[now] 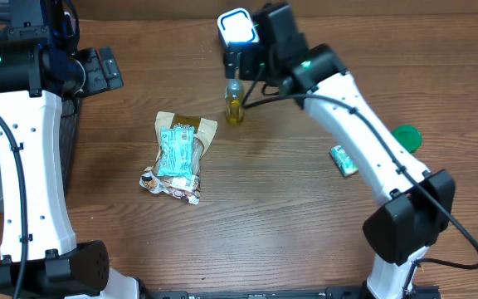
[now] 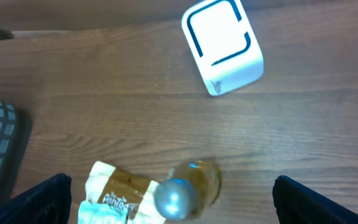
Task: Scan the item barcode
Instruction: 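Move the right gripper over the yellow oil bottle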
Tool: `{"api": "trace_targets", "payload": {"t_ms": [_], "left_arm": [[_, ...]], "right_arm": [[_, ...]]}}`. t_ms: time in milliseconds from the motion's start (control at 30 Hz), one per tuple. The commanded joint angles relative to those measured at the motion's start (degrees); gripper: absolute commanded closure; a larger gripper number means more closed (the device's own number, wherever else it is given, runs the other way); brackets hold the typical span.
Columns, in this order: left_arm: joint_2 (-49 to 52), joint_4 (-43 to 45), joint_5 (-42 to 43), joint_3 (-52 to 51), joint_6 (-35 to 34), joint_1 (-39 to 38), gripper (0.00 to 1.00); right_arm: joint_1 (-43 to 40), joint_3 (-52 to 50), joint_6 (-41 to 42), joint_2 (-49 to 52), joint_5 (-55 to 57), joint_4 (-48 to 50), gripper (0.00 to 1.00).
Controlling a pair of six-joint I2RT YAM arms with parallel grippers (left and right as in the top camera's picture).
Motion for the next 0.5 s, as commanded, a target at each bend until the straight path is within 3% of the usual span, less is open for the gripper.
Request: {"api": "trace_targets", "payload": {"t_ms": [0, 100, 467], "left_arm": [[0.5, 0.2, -0.3, 0.1, 0.3, -0.4, 0.00], [0.5, 0.2, -0.3, 0.1, 0.3, -0.4, 0.00], [0.5, 0.2, -0.3, 0.1, 0.3, -0.4, 0.00]], "right_arm": [[2.1, 0.9, 1.1, 1.9, 7.4, 1.4, 0.00], [2.8, 0.9, 5.4, 3.9, 7.4, 1.4, 0.00], [4.0, 0.8, 5.6, 8.4, 6.8, 1.4, 0.00]]}}
